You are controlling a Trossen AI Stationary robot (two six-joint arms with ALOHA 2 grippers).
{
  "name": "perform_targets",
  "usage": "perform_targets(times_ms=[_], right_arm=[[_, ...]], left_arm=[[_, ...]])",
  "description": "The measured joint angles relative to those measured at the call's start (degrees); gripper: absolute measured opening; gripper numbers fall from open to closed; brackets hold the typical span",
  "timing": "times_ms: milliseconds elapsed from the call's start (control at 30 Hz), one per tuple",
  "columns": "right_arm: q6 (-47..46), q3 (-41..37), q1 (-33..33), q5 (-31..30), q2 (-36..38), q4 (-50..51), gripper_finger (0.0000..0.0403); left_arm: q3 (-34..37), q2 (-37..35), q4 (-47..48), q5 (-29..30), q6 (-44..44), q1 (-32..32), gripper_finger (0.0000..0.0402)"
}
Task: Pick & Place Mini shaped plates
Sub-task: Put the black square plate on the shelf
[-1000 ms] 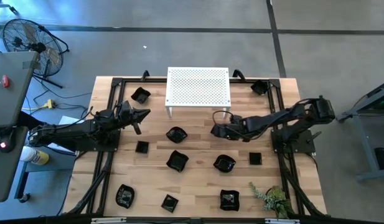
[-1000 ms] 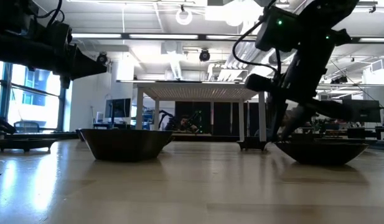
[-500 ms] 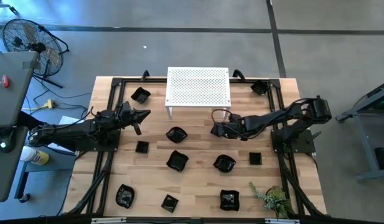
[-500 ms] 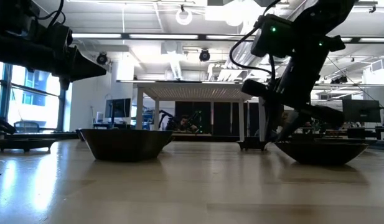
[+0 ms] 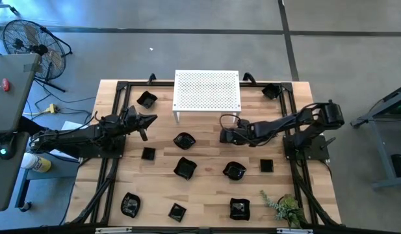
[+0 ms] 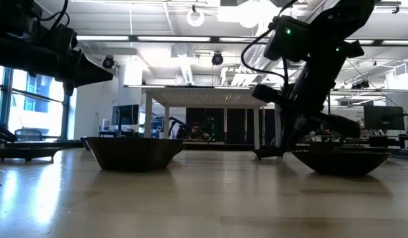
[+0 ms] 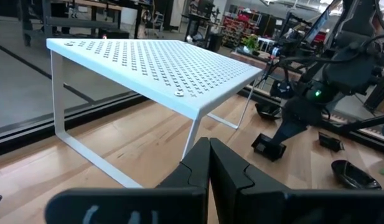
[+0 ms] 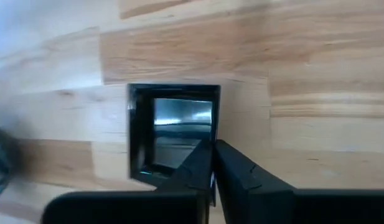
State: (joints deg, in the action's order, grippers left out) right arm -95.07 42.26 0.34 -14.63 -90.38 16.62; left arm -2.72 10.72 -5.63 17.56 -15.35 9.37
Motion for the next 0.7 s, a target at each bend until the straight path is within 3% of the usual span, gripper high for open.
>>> perform_targets(times_ms=[300,400,500,600,700], right_arm=[[5.6,2.0,2.1,3.3,11.5,1.5,0.0007],[9.9,6.0,3.4,3.7,17.1,3.1,0.0003],[14.8,12.4,3.3,-0.3,21.3,6.7,0.0004],[21.1,20.0,-1.2,-5.9,22.5,14.0,0.0008],[26.3,25.2,-10.0,-6.1,21.6,20.6,0.0008]], left_arm=[[0.0,0.0,0.2,0.0,0.0,0.0,0.0001],[0.0,0.0,0.3,0.2,0.0,0.0,0.0001],[0.0,0.0,1.0,0.2,0.0,0.0,0.0001],[0.0,0.0,1.8,0.2,0.0,0.0,0.0001],[0.0,0.0,2.3,0.2,0.0,0.0,0.0001]])
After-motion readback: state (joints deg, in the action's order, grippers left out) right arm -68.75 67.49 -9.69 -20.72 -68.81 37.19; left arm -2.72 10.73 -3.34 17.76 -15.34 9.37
